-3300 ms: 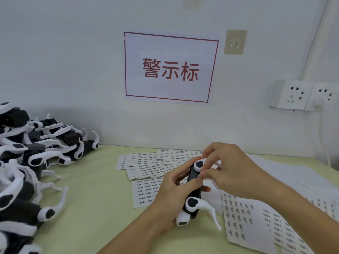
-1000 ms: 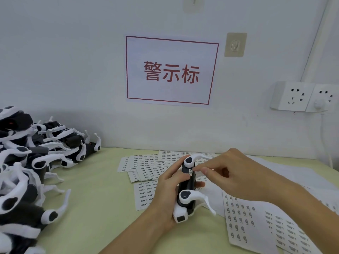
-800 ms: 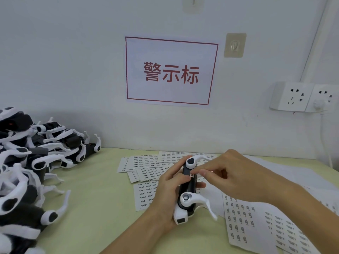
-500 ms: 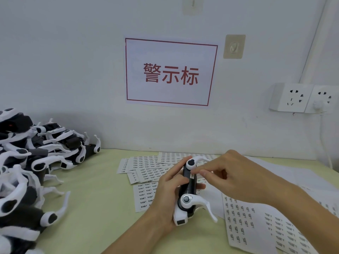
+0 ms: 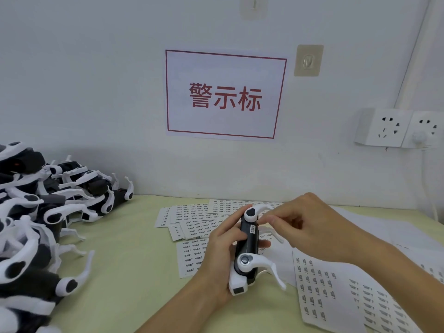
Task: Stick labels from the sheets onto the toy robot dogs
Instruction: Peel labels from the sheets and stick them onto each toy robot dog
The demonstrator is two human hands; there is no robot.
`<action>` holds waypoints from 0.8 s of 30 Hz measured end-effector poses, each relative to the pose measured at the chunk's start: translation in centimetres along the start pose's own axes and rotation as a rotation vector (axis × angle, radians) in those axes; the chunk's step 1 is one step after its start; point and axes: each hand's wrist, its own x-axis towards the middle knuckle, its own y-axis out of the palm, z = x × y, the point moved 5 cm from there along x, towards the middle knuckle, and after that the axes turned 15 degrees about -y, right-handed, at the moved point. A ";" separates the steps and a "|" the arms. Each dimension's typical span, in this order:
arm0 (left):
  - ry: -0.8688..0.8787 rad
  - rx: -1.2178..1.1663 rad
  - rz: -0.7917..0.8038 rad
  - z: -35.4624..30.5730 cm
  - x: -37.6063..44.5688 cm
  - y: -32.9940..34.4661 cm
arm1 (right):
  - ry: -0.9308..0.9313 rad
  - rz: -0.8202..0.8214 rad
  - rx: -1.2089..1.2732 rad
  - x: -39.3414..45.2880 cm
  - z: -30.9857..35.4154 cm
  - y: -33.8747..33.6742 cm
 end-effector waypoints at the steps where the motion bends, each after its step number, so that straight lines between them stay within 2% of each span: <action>1: -0.003 -0.007 -0.002 0.0 0.0 0.0 | 0.007 0.016 0.022 0.0 0.0 0.1; 5: -0.012 -0.021 -0.011 0.1 0.0 -0.1 | 0.021 0.107 0.073 -0.2 0.0 0.9; 9: -0.012 -0.018 -0.016 0.0 -0.1 0.1 | 0.034 0.048 0.045 -0.1 -0.1 0.3; 24: -0.006 -0.009 -0.020 0.0 -0.1 0.1 | 0.018 0.056 0.036 -0.2 -0.1 0.4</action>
